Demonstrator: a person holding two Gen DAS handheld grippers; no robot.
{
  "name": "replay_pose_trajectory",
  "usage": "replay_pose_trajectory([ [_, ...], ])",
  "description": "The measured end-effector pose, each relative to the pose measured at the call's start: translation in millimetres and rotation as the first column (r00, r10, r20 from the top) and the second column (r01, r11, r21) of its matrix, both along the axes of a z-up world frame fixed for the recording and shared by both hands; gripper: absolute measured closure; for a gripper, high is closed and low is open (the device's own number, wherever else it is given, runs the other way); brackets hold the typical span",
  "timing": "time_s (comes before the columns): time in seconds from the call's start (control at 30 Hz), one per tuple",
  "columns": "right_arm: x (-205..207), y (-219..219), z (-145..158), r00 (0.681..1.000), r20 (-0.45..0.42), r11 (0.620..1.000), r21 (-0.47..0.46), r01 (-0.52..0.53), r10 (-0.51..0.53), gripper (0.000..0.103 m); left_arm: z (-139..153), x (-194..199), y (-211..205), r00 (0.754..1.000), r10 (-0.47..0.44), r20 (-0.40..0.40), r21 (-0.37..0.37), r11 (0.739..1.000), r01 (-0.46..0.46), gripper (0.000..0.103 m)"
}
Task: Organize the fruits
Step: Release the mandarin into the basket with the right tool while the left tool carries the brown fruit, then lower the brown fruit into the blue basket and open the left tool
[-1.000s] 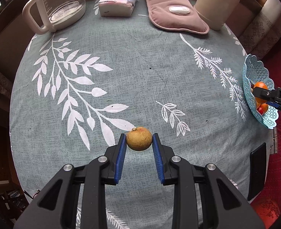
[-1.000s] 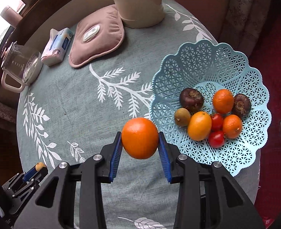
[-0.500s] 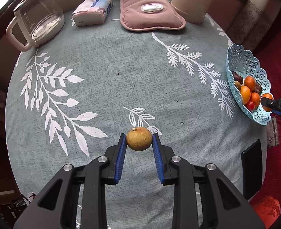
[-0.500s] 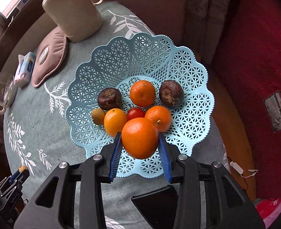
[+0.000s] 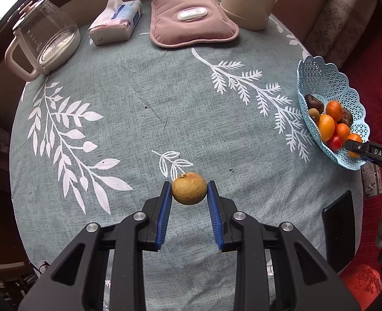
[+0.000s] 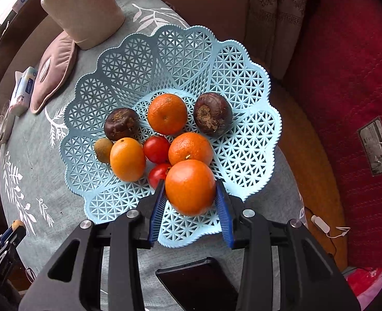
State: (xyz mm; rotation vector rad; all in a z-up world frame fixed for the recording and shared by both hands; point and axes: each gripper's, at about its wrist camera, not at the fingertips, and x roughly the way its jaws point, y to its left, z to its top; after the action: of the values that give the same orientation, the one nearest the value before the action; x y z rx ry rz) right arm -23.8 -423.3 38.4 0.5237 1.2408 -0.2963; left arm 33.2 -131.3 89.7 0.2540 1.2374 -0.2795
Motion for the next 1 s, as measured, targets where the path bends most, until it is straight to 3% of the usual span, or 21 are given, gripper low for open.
replay_pose_trajectory([
  [0.33, -2, -18, 11, 0.998, 0.050, 1.000, 0.014, 0.028, -0.029, 0.056, 7, -3, -52, 0.994, -0.111, 0.022, -0.030, 0.993, 0.111, 0.075],
  [0.53, -14, -32, 20, 0.995, 0.078, 0.998, 0.004, 0.065, -0.065, 0.056, 4, -6, -98, 0.977, -0.211, 0.011, -0.074, 0.975, 0.211, 0.075],
  [1.0, -34, -40, 31, 0.993, 0.094, 0.997, -0.015, 0.074, -0.073, 0.056, -17, -3, -182, 0.935, -0.350, -0.052, -0.171, 0.926, 0.337, 0.075],
])
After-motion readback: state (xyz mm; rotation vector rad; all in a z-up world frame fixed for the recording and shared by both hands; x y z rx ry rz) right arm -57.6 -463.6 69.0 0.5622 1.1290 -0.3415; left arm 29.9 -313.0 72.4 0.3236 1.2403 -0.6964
